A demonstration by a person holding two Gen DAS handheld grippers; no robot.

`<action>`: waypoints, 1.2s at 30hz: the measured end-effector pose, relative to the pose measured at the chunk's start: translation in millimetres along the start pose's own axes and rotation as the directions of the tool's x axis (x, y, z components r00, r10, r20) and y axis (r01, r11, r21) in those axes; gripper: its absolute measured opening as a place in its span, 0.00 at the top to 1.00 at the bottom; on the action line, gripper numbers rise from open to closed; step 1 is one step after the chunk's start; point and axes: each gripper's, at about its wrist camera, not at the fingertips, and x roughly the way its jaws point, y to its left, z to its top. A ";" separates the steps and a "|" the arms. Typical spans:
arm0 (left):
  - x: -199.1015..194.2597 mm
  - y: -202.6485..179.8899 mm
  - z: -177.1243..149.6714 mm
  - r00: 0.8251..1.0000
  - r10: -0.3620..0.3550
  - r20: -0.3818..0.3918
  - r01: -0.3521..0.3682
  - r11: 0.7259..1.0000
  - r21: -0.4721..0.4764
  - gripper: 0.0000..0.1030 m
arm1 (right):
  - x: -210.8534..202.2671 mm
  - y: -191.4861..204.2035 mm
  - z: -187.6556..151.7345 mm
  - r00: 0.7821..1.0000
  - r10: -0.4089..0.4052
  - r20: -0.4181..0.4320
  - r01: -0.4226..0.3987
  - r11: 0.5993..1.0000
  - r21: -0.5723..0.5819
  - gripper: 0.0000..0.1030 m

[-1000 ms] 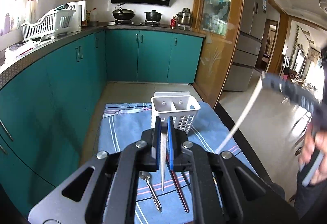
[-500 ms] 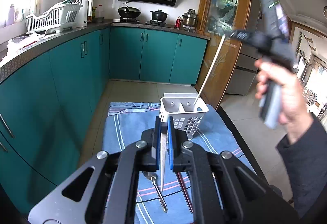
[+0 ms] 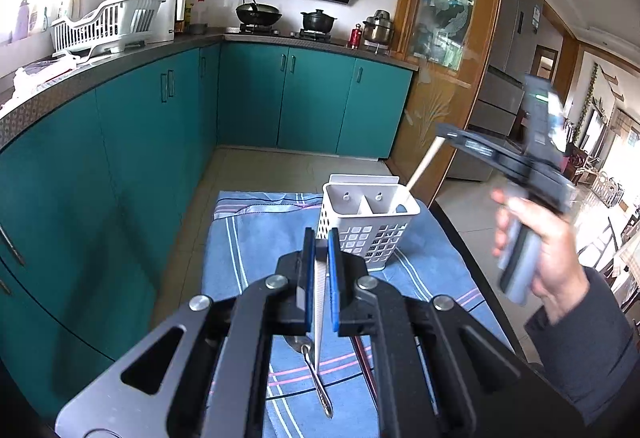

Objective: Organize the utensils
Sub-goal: 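Lower the right tool's chopstick into the white caddy and open while the left tool holds its chopstick, then lower the left tool's chopstick into the white caddy and open the left tool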

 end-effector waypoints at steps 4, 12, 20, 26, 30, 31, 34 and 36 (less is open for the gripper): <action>10.7 -7.5 -2.2 1.000 0.002 -0.008 -0.002 1.000 0.007 0.94 | -56.9 -24.9 -37.3 0.996 -0.003 0.086 0.002 1.000 0.010 0.17; 25.6 -25.3 -2.7 1.000 0.028 0.008 -0.028 1.000 0.003 0.94 | -98.7 -67.6 -168.9 0.979 -0.055 0.194 0.044 0.997 0.062 0.10; 10.0 -64.2 65.1 0.995 0.046 0.093 -0.049 0.998 0.031 0.94 | -93.6 -90.6 -162.9 0.988 0.031 0.151 -0.040 0.998 0.057 0.10; 13.7 -98.7 139.1 0.984 0.074 0.165 -0.086 0.994 0.069 0.94 | -73.9 -110.4 -161.8 0.996 0.035 0.080 -0.044 0.993 0.110 0.10; 36.5 -104.1 168.8 0.980 0.094 0.173 -0.105 0.993 0.057 0.94 | -68.1 -115.2 -164.8 0.997 0.045 0.059 -0.051 0.991 0.121 0.10; 47.8 -102.4 174.8 0.981 0.098 0.169 -0.107 0.993 0.044 0.94 | -67.9 -115.8 -164.9 0.997 0.048 0.058 -0.054 0.991 0.120 0.10; 77.1 -97.0 180.6 0.983 0.124 0.138 -0.128 0.991 0.026 0.94 | -65.1 -116.9 -165.1 0.997 0.047 0.053 -0.053 0.991 0.122 0.10; 103.8 -91.5 176.8 0.985 0.141 0.103 -0.143 0.990 0.014 0.94 | -61.8 -119.0 -165.5 0.998 0.051 0.042 -0.056 0.990 0.131 0.10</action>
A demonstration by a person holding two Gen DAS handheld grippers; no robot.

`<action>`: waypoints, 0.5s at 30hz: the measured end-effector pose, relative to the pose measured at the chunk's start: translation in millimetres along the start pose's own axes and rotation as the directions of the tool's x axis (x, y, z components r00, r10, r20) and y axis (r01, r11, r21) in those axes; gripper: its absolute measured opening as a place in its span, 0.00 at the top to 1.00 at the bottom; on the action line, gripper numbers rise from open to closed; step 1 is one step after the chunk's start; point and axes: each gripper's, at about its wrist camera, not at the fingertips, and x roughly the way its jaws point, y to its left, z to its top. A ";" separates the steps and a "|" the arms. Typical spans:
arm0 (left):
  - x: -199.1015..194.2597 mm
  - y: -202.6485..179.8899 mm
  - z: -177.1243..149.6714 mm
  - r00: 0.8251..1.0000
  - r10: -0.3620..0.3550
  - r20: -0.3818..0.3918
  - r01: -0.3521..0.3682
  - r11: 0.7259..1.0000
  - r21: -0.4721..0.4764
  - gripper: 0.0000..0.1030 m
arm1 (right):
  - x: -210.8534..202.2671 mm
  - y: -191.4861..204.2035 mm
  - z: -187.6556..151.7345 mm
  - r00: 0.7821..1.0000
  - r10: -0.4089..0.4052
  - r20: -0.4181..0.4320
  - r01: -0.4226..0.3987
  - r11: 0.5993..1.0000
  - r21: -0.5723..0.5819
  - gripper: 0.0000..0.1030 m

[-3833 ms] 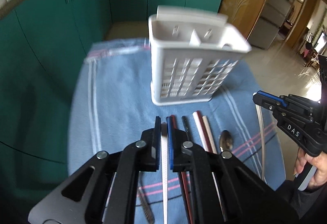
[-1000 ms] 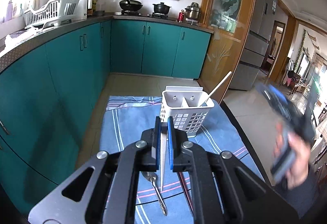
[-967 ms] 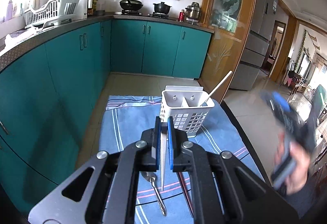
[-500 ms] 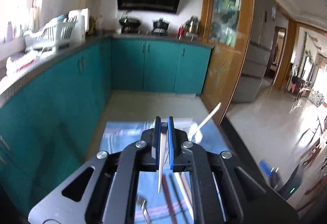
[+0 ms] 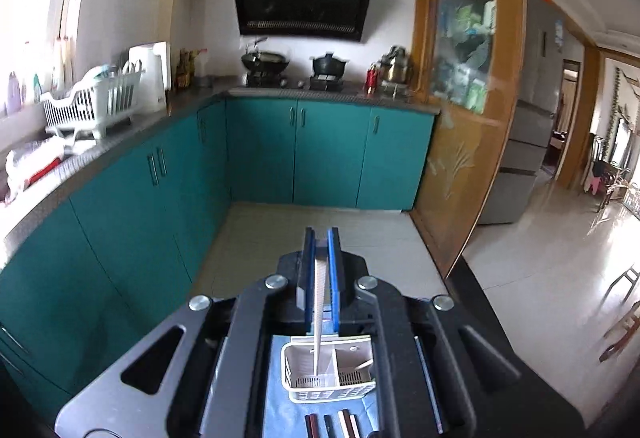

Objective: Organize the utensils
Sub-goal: 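Lower the left tool's chopstick into the white caddy and open the left tool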

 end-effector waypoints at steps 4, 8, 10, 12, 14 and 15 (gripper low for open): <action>42.3 9.0 -24.5 0.999 0.007 -0.041 -0.009 0.999 -0.036 0.94 | 3.8 -1.3 -0.5 1.000 0.002 -0.010 -0.002 1.000 0.001 0.10; 73.7 24.2 -50.2 0.995 -0.043 -0.088 0.033 0.993 -0.111 0.94 | 9.1 1.4 -3.0 0.999 0.006 -0.033 -0.006 1.000 -0.007 0.10; 81.4 28.1 -62.1 0.993 -0.048 -0.112 0.037 0.994 -0.103 0.86 | 10.6 3.5 -3.7 0.999 0.011 -0.041 -0.011 1.000 -0.013 0.10; 80.7 29.2 -71.5 0.993 -0.032 -0.112 0.022 0.996 -0.088 0.44 | 11.5 5.8 -4.5 0.999 0.015 -0.047 -0.016 1.000 -0.020 0.10; 65.1 33.9 -85.4 0.997 0.015 -0.070 -0.019 0.998 -0.059 0.25 | 11.9 8.6 -5.8 0.998 0.020 -0.055 -0.021 0.999 -0.029 0.10; 54.3 36.7 -93.5 0.998 0.030 -0.060 -0.033 0.998 -0.045 0.24 | 11.7 9.5 -6.2 0.998 0.022 -0.057 -0.024 0.999 -0.032 0.10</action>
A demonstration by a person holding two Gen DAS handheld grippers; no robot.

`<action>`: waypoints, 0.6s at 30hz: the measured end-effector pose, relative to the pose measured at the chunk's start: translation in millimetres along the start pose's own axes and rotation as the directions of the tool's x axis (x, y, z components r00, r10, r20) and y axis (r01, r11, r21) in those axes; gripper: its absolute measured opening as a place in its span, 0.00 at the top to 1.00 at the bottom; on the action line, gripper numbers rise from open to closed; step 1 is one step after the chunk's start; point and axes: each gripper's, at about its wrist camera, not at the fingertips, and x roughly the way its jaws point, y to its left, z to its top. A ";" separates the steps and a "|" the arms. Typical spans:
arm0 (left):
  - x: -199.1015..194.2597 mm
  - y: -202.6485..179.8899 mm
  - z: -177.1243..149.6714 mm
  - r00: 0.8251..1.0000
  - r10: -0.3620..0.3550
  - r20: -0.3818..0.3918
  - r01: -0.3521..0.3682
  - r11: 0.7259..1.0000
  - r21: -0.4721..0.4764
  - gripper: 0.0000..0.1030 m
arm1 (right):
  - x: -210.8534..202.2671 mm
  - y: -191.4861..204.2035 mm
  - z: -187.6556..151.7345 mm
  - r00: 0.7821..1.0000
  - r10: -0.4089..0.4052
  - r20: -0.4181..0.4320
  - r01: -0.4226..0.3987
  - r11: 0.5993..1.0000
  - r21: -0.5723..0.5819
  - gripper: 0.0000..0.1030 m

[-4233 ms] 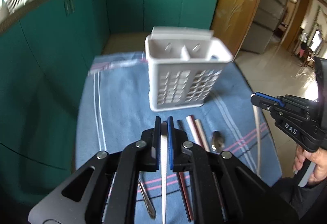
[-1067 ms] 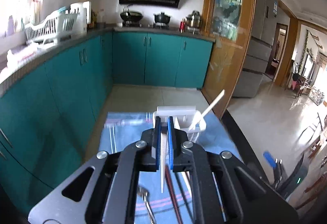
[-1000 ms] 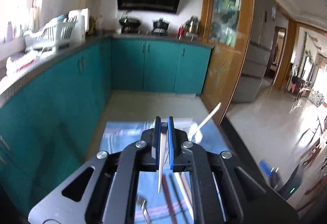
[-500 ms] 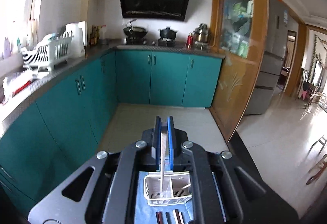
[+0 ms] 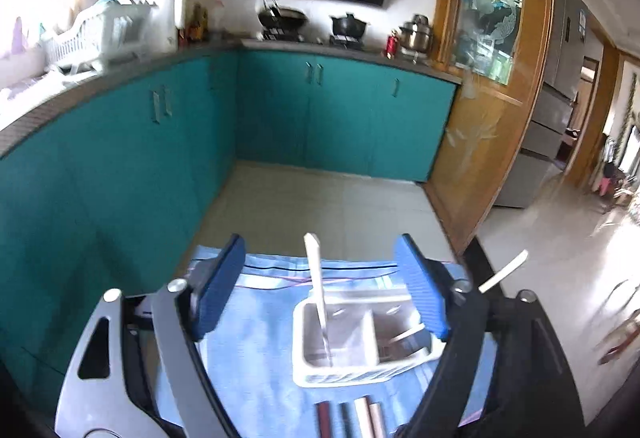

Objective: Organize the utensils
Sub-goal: 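Lower the left tool's chopstick into the white caddy and open the left tool, then withdraw both open tools from the caddy back over the remaining utensils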

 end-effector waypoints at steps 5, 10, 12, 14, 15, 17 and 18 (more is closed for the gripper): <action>-53.5 13.8 -57.7 0.999 0.029 0.013 -0.029 0.999 0.028 0.12 | -3.3 9.7 -3.4 1.000 0.011 -0.018 -0.012 0.999 -0.042 0.10; -77.9 7.3 -152.3 0.995 0.052 -0.084 -0.043 0.994 0.104 0.10 | -8.9 25.8 -10.2 0.999 0.009 -0.050 -0.013 0.996 -0.087 0.10; -81.3 3.3 -182.5 0.992 0.041 -0.116 -0.029 0.995 0.101 0.10 | -10.3 31.7 -16.2 0.997 -0.006 -0.076 -0.001 0.996 -0.092 0.10; -84.4 2.9 -212.6 0.988 0.000 -0.156 0.006 0.999 0.039 0.10 | -14.0 37.6 -28.2 0.994 -0.006 -0.113 -0.003 0.997 -0.073 0.10; -85.9 0.6 -223.8 0.986 -0.012 -0.169 0.017 0.999 0.030 0.10 | -16.5 40.3 -33.7 0.992 0.001 -0.125 -0.010 0.997 -0.071 0.10; -89.9 -7.2 -237.7 0.987 0.019 -0.161 -0.006 0.997 0.079 0.10 | -26.8 51.2 -51.0 0.990 0.004 -0.140 -0.017 0.996 -0.091 0.10; -92.0 -8.3 -241.3 0.987 0.033 -0.156 -0.019 0.996 0.091 0.10 | -32.1 56.0 -57.9 0.990 0.011 -0.142 -0.026 0.994 -0.103 0.10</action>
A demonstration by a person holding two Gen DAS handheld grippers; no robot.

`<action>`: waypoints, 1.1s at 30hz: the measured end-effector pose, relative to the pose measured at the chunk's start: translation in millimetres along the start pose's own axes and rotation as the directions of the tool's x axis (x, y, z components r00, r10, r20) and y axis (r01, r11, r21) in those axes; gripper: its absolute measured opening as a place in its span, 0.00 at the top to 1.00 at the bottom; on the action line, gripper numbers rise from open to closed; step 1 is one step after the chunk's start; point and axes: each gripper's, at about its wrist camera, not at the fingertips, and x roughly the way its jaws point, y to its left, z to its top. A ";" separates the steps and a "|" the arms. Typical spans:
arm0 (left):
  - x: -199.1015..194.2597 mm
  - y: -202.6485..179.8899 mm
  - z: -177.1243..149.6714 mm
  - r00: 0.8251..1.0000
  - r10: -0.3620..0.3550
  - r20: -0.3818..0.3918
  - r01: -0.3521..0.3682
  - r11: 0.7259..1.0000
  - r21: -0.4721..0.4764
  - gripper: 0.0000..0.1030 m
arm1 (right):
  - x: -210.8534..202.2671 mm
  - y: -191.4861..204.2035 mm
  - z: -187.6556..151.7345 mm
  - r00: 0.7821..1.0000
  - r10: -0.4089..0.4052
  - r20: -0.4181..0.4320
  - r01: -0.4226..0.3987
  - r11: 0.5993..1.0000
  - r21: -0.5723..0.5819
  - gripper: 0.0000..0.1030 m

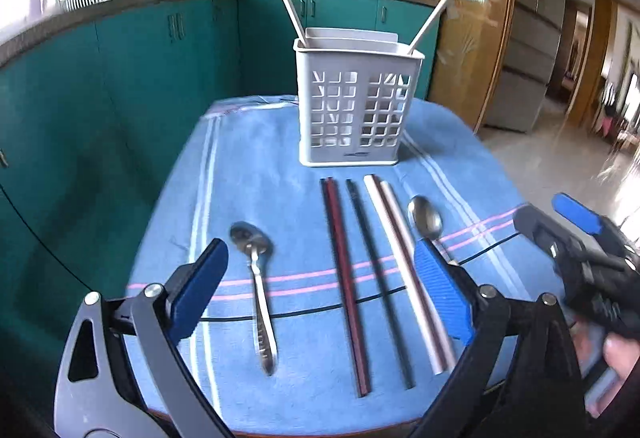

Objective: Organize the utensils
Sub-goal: 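Withdraw both open tools from the caddy back over the remaining utensils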

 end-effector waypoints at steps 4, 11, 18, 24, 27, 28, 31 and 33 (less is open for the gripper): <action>-2.9 4.9 -3.3 1.000 -0.012 -0.018 0.012 1.000 -0.012 0.10 | -11.6 12.8 -19.0 1.000 0.008 -0.008 -0.008 1.000 -0.029 0.10; -0.5 2.6 -8.4 0.999 -0.030 -0.038 0.030 1.000 0.005 0.10 | -18.9 14.4 -20.6 1.000 -0.012 0.029 0.014 0.999 -0.049 0.10; 0.6 4.0 -9.9 0.998 -0.036 -0.044 0.036 0.999 0.003 0.12 | -14.0 12.6 -20.0 1.000 -0.022 0.020 0.023 0.999 -0.048 0.10; 4.3 3.7 -8.5 0.998 -0.033 -0.048 0.034 0.999 0.001 0.13 | -14.1 12.4 -19.6 1.000 -0.016 0.023 0.017 0.999 -0.046 0.10; 11.4 5.8 0.7 0.998 -0.026 -0.058 0.026 1.000 -0.001 0.17 | -13.4 10.2 -18.7 1.000 -0.011 0.027 0.012 0.999 -0.043 0.10; 15.2 7.0 5.5 0.997 -0.024 -0.068 0.024 1.000 -0.003 0.22 | -13.5 9.5 -18.4 1.000 -0.009 0.027 0.010 0.999 -0.041 0.10; 34.6 11.8 29.4 0.992 -0.026 -0.121 0.024 1.000 -0.012 0.36 | -12.9 5.7 -16.2 1.000 -0.003 0.027 0.003 1.000 -0.031 0.10; 50.7 13.9 42.2 0.987 -0.036 -0.159 0.033 0.999 -0.020 0.49 | -10.6 3.0 -15.7 1.000 -0.001 0.022 0.001 1.000 -0.029 0.10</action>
